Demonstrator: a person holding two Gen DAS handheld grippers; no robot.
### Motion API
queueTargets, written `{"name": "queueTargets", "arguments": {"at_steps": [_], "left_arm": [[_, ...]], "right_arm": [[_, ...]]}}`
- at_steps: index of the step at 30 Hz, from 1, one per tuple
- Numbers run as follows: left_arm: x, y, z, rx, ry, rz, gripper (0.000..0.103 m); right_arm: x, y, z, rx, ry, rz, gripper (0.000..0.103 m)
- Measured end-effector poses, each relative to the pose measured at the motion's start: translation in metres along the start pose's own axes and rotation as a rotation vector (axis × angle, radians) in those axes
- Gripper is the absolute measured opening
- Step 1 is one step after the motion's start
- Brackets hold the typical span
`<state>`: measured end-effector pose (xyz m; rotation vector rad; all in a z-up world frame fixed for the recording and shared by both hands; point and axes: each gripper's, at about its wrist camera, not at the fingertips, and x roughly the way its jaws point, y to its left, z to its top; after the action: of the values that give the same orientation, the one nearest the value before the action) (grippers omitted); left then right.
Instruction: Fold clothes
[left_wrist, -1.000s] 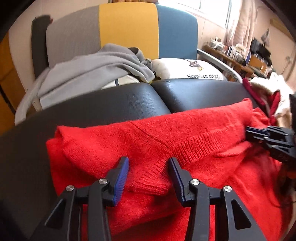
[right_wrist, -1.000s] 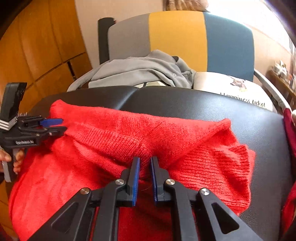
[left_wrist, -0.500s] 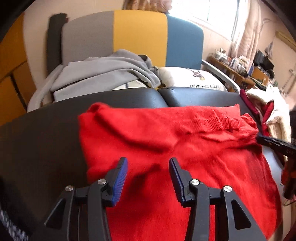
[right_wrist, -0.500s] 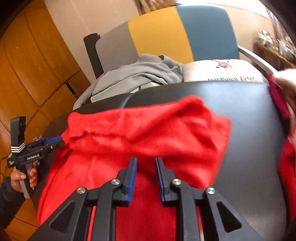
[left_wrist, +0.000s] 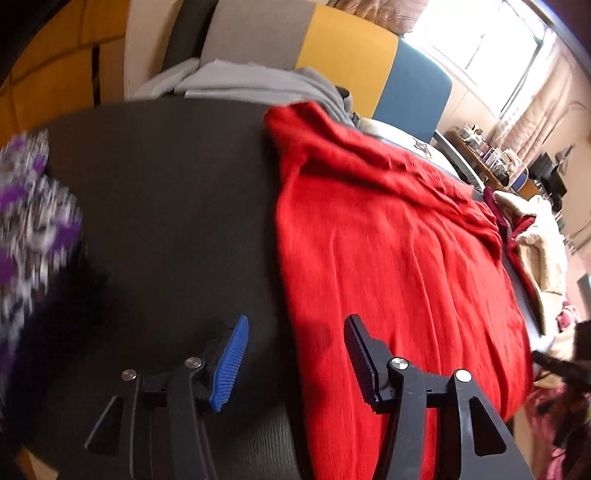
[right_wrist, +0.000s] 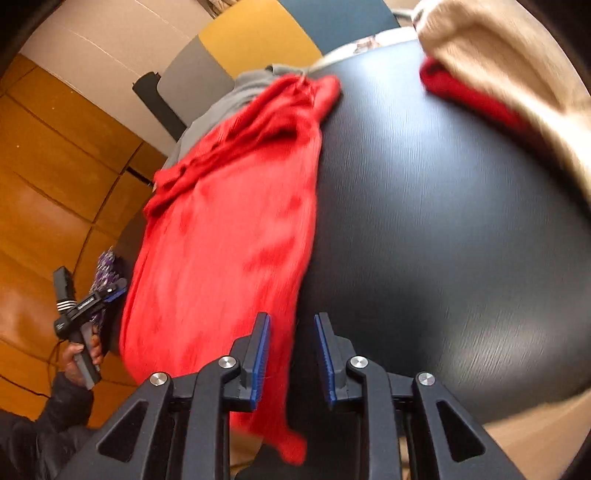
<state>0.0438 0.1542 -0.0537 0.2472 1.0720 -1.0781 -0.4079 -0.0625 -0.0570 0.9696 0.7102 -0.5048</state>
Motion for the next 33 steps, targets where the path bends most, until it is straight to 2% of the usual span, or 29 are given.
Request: {"name": "queueTargets", "arguments": {"at_steps": [7, 13, 21, 23, 24, 25, 27, 28, 29, 30, 33], "left_arm": [[-0.014, -0.004, -0.043, 0.004, 0.021, -0.027, 0.061], [-0.026, -0.013, -0.064, 0.005, 0.028, -0.062, 0.064], [-0.028, -0.029, -0.079, 0.046, 0.046, -0.059, 0.067], [-0.027, -0.033, -0.080, 0.055, 0.052, -0.058, 0.059], [-0.027, -0.035, -0.081, 0.059, 0.056, -0.058, 0.045], [-0.026, -0.036, -0.082, 0.064, 0.059, -0.057, 0.038], [-0.026, -0.040, -0.083, 0.072, 0.065, -0.056, 0.034], [-0.025, -0.042, -0.084, 0.077, 0.068, -0.056, 0.025], [-0.025, -0.044, -0.085, 0.081, 0.071, -0.056, 0.021], [-0.024, -0.046, -0.085, 0.086, 0.075, -0.055, 0.020], [-0.024, -0.049, -0.087, 0.094, 0.084, -0.060, 0.019]], "right_arm": [[0.010, 0.013, -0.026, -0.003, 0.030, 0.073, 0.025], [0.022, 0.020, -0.031, 0.006, 0.024, 0.130, 0.025], [0.032, 0.034, -0.040, -0.061, 0.058, 0.127, 0.025], [0.033, 0.035, -0.041, -0.067, 0.059, 0.126, 0.025], [0.034, 0.036, -0.041, -0.074, 0.061, 0.123, 0.025], [0.033, 0.037, -0.042, -0.085, 0.067, 0.119, 0.025], [0.034, 0.039, -0.043, -0.107, 0.084, 0.103, 0.022], [0.035, 0.040, -0.043, -0.110, 0.086, 0.095, 0.019], [0.036, 0.041, -0.043, -0.115, 0.087, 0.082, 0.017], [0.037, 0.043, -0.043, -0.128, 0.084, 0.061, 0.010], [0.037, 0.048, -0.044, -0.147, 0.073, 0.038, 0.010]]}}
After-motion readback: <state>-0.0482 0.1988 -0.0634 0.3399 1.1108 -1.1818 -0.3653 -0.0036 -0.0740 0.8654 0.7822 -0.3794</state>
